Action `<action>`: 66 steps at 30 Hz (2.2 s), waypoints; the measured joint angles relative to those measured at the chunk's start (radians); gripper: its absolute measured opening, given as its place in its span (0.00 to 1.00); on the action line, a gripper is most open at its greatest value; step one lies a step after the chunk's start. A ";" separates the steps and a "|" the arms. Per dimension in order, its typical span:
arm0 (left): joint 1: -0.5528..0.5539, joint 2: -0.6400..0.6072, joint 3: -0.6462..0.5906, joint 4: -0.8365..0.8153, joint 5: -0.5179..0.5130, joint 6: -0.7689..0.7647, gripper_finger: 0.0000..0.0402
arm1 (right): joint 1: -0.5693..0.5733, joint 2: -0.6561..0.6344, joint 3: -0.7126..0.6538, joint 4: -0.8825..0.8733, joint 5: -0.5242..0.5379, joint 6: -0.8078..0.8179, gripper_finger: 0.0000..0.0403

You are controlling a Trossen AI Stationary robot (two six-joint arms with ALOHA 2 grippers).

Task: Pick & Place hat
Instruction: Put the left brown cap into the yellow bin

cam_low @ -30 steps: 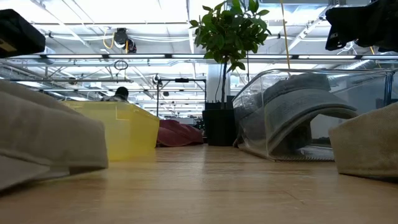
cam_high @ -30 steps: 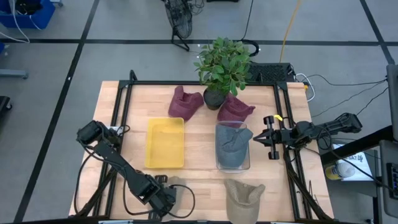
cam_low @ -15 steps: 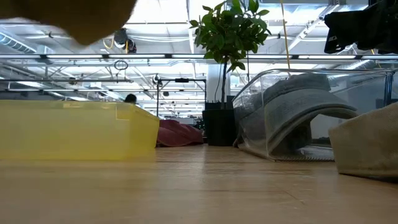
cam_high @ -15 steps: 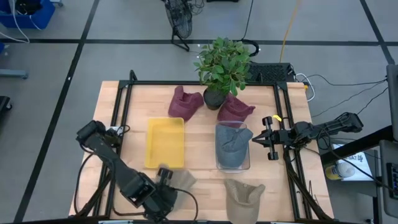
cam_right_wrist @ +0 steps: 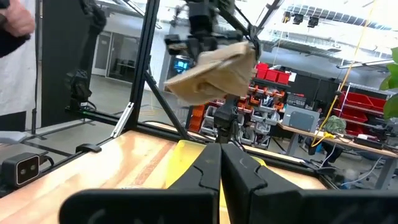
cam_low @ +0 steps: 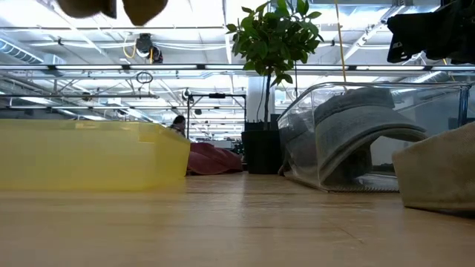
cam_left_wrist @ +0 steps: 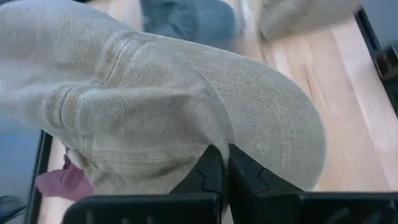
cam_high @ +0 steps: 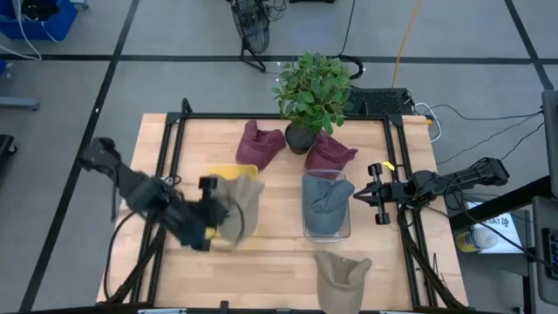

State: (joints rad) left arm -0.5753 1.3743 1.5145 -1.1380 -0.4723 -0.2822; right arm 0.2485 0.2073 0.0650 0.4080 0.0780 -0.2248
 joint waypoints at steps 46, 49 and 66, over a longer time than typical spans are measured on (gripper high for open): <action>0.406 0.098 -0.567 0.328 0.394 0.064 0.01 | 0.000 0.000 0.000 0.000 0.000 -0.004 0.00; 0.406 0.119 -0.566 0.329 0.394 0.050 0.03 | 0.000 0.000 0.000 0.000 0.000 0.001 0.00; 0.406 0.164 -0.566 0.327 0.419 0.023 0.22 | 0.000 0.000 0.000 -0.001 0.000 0.001 0.00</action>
State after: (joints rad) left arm -0.1689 1.5387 0.9485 -0.8108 -0.0530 -0.2594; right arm 0.2485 0.2070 0.0647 0.4072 0.0780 -0.2234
